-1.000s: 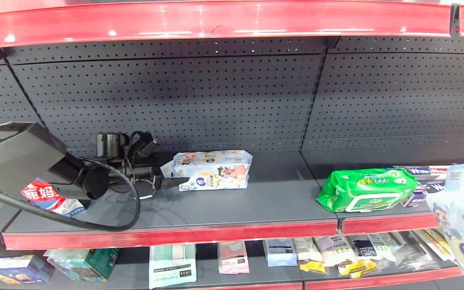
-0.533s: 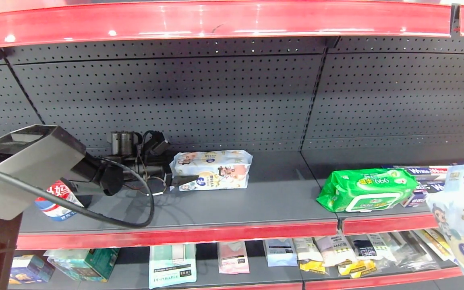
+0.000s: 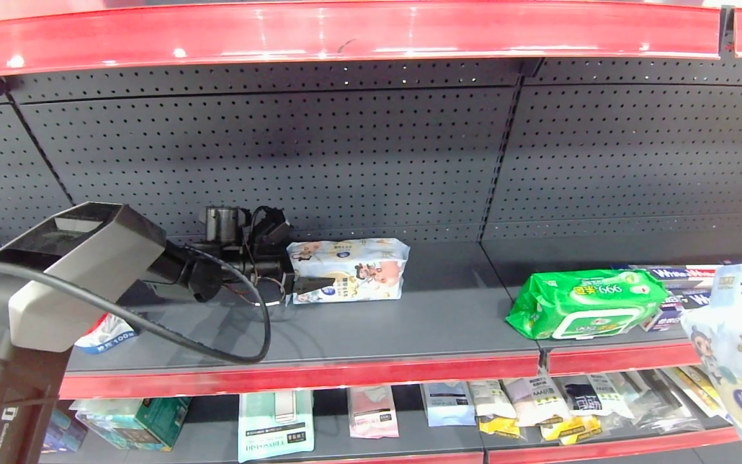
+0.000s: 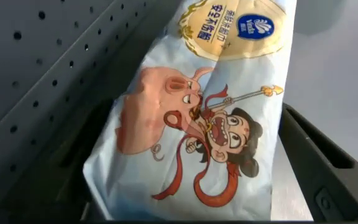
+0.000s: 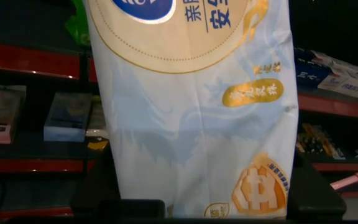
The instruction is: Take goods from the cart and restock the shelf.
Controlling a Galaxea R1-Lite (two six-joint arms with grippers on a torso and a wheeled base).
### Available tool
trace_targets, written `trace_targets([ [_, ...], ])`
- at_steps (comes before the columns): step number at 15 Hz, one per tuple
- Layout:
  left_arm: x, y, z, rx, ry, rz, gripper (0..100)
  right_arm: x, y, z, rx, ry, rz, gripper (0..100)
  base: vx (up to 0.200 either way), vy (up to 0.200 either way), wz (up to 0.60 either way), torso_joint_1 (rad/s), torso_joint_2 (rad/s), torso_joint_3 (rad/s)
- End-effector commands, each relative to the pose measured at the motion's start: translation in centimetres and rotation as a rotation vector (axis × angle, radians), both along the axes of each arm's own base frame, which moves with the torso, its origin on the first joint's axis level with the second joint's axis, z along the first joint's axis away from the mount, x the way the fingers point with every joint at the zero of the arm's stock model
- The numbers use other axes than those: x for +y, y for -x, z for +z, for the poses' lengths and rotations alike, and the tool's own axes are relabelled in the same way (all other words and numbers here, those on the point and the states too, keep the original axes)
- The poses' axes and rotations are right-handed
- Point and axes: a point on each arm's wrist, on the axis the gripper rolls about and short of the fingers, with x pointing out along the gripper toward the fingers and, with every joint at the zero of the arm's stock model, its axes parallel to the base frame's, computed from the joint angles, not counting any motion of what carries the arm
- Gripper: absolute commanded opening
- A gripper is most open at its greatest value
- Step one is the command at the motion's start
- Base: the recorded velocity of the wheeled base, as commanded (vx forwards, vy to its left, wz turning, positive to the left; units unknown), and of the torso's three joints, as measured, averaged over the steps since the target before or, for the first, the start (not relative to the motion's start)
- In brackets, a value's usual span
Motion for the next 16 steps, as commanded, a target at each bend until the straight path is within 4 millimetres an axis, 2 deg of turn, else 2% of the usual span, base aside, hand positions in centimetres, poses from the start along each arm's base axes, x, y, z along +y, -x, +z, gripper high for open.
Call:
trace_targets([
  [1, -0.5, -0.6, 0.4, -0.017, 0.003, -0.009, 100, 0.0, 0.0, 0.0, 0.003, 0.000, -0.001, 0, 0.000, 0.000, 0.00, 0.000, 0.00, 0.000],
  [4, -0.7, -0.6, -0.3, -0.005, 0.000, -0.012, 100, 0.0, 0.0, 0.0, 0.003, 0.000, -0.007, 0, 0.000, 0.000, 0.00, 0.000, 0.00, 0.000],
  [5, -0.7, -0.6, -0.4, -0.004, 0.000, -0.012, 0, 0.0, 0.0, 0.0, 0.005, 0.000, -0.009, 0, 0.000, 0.000, 0.00, 0.000, 0.00, 0.000],
  [11, -0.2, 0.3, -0.8, 0.022, 0.006, -0.041, 0, 0.0, -0.1, 0.0, 0.011, -0.001, -0.007, 0, 0.000, 0.000, 0.00, 0.000, 0.00, 0.000],
  [16, 3.1, 3.2, -0.2, 0.069, 0.016, -0.023, 0, 0.0, -0.1, 0.0, 0.011, -0.001, -0.007, 0, 0.000, 0.000, 0.00, 0.000, 0.00, 0.000],
])
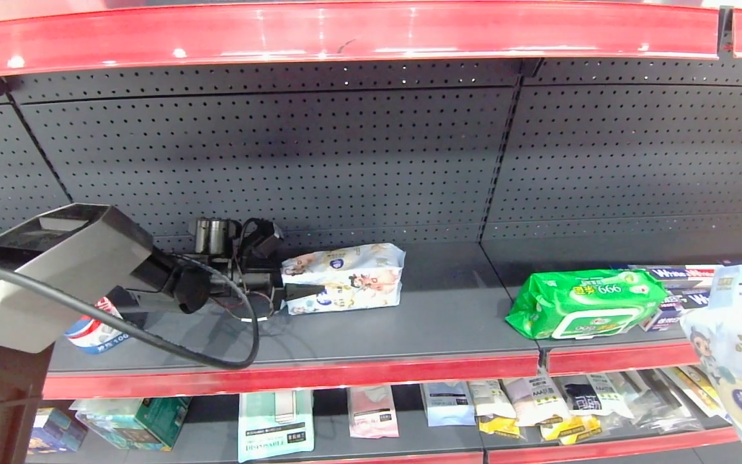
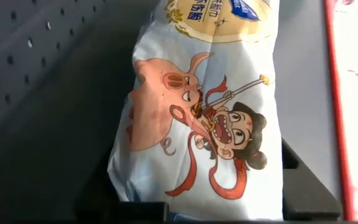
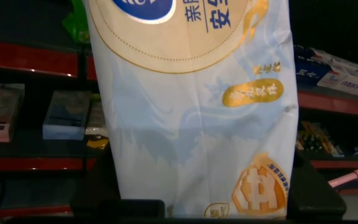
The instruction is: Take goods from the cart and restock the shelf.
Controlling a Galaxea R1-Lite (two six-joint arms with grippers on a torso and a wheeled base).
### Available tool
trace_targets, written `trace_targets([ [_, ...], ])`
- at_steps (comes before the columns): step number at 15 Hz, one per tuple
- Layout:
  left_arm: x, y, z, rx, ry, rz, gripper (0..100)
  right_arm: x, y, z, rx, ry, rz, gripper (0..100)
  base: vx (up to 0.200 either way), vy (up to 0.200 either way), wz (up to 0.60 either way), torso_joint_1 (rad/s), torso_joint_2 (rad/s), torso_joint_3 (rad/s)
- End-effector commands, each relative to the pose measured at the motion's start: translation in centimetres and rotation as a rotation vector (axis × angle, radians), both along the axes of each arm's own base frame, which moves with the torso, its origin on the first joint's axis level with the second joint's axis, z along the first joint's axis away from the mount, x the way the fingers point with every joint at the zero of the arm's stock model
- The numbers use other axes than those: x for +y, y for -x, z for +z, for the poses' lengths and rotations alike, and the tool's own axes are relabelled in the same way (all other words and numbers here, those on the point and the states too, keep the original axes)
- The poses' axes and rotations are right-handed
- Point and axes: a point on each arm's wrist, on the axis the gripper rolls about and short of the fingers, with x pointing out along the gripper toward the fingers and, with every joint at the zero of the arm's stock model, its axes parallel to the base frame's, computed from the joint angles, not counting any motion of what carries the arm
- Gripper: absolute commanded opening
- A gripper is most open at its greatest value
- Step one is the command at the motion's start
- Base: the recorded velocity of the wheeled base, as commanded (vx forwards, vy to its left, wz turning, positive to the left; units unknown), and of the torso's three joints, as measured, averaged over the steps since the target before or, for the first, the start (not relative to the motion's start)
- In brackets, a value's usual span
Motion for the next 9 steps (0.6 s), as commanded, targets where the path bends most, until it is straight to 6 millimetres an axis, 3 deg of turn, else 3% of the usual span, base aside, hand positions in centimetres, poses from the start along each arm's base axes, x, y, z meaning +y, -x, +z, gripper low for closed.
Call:
trace_targets([
  [1, 2.0, 1.2, 1.5, -0.018, 0.012, 0.017, 0, 0.0, -0.1, 0.0, 0.007, -0.001, 0.000, 0, 0.000, 0.000, 0.00, 0.000, 0.00, 0.000],
  [5, 3.4, 4.3, 3.0, 0.009, 0.044, -0.009, 0, 0.0, -0.2, 0.0, 0.020, -0.003, 0.000, 0, 0.000, 0.000, 0.00, 0.000, 0.00, 0.000],
  [9, 4.6, 6.4, 1.5, -0.005, 0.037, -0.042, 0, 0.0, -0.2, 0.0, 0.026, -0.003, 0.000, 0, 0.000, 0.000, 0.00, 0.000, 0.00, 0.000],
])
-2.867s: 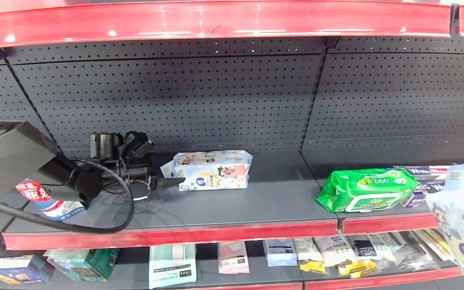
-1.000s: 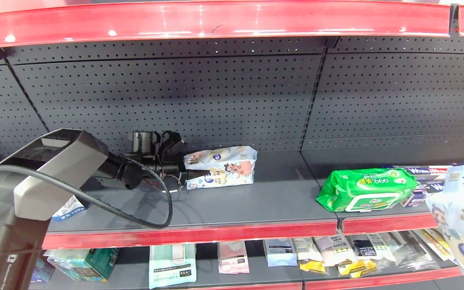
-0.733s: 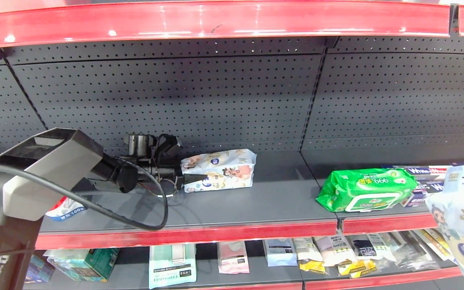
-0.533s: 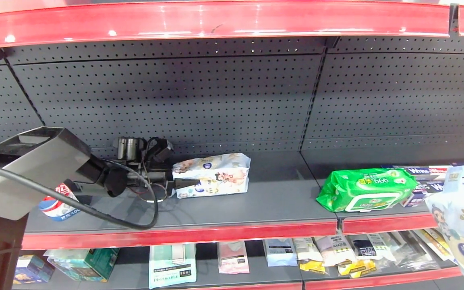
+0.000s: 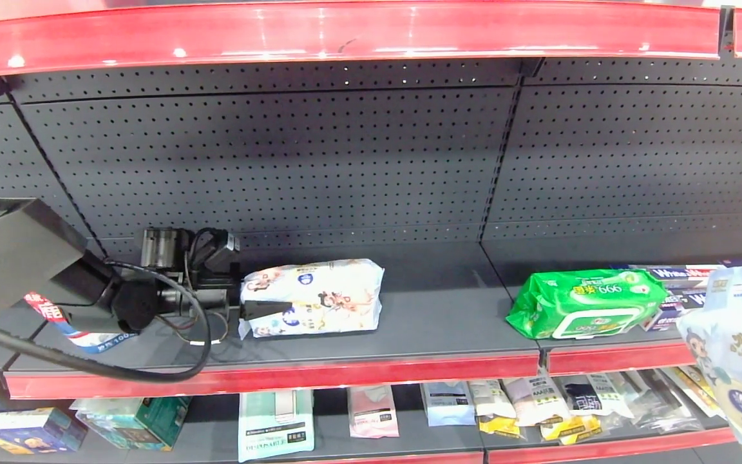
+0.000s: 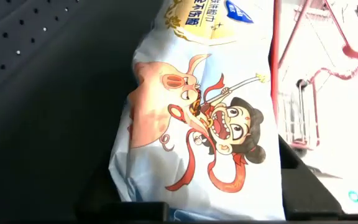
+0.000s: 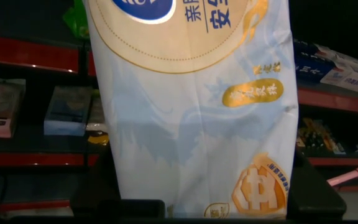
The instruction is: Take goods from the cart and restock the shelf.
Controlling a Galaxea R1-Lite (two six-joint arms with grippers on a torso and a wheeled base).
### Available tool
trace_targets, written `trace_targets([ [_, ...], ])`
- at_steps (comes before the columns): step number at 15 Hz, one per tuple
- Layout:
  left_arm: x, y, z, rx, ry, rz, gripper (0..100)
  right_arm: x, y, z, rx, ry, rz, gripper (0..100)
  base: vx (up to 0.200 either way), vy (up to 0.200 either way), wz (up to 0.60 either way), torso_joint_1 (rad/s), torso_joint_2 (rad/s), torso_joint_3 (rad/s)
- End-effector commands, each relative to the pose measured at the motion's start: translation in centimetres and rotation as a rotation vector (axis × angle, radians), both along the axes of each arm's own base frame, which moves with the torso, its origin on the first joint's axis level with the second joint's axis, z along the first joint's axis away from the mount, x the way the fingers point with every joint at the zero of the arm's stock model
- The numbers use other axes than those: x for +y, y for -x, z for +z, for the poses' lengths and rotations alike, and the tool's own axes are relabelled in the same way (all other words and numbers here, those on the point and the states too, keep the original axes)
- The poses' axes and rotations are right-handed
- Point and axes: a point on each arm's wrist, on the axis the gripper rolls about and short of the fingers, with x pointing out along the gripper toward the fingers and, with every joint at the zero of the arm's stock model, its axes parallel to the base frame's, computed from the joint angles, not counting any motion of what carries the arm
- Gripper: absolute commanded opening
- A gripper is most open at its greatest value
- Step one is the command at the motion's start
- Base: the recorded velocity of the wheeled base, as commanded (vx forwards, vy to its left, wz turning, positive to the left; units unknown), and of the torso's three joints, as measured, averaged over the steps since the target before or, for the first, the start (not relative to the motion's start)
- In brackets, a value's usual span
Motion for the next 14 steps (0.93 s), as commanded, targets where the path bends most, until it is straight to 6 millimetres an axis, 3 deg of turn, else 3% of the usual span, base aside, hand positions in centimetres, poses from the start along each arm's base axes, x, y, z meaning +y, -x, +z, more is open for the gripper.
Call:
trace_targets([
  [1, 0.9, 1.1, -0.3, -0.004, -0.003, 0.002, 0, 0.0, -0.1, 0.0, 0.008, -0.001, 0.001, 0, 0.000, 0.000, 0.00, 0.000, 0.00, 0.000],
  [14, 2.5, 3.8, -2.6, -0.053, -0.010, -0.053, 0, 0.0, 0.0, 0.0, 0.003, 0.000, -0.001, 0, 0.000, 0.000, 0.00, 0.000, 0.00, 0.000],
])
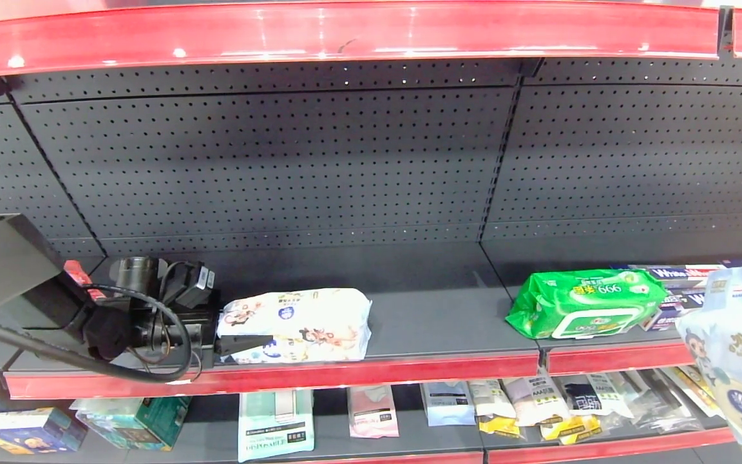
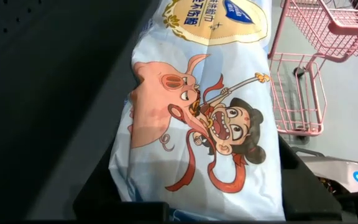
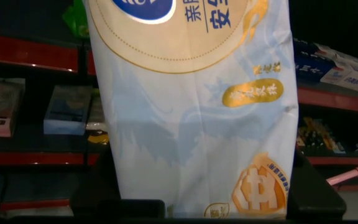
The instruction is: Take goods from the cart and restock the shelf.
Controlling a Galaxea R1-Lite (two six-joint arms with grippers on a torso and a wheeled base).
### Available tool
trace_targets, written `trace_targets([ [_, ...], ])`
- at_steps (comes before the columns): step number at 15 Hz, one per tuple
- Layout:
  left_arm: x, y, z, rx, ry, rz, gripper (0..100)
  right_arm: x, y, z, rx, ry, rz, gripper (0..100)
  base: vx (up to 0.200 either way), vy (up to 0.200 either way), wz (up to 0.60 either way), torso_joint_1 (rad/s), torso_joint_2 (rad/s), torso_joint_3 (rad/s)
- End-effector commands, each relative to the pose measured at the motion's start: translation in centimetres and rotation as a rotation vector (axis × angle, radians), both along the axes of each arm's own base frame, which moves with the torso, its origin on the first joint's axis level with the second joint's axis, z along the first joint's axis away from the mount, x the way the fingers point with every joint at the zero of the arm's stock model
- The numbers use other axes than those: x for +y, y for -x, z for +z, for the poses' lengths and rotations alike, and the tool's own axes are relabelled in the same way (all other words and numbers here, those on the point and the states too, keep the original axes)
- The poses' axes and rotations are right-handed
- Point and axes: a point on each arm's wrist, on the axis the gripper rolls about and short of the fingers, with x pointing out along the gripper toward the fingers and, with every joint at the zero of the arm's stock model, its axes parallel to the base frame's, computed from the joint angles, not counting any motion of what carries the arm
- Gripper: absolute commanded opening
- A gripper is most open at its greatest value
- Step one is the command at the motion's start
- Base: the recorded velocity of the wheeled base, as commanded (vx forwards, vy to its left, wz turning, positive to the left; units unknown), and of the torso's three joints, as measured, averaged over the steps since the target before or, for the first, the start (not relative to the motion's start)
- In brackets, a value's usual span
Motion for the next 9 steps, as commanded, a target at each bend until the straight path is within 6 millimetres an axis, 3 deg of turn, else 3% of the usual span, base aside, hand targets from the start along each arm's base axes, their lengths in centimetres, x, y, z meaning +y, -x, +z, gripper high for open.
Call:
trace_targets([
  [1, 0.52, 0.34, -0.25, 0.007, -0.002, 0.011, 0, 0.00, 0.00, 0.00, -0.001, 0.000, 0.000, 0, 0.000, 0.000, 0.00, 0.000, 0.00, 0.000],
  [9, 0.46, 0.82, -0.28, 0.017, 0.028, -0.016, 0, 0.00, 0.03, 0.00, -0.003, 0.002, -0.003, 0, 0.000, 0.000, 0.00, 0.000, 0.00, 0.000],
])
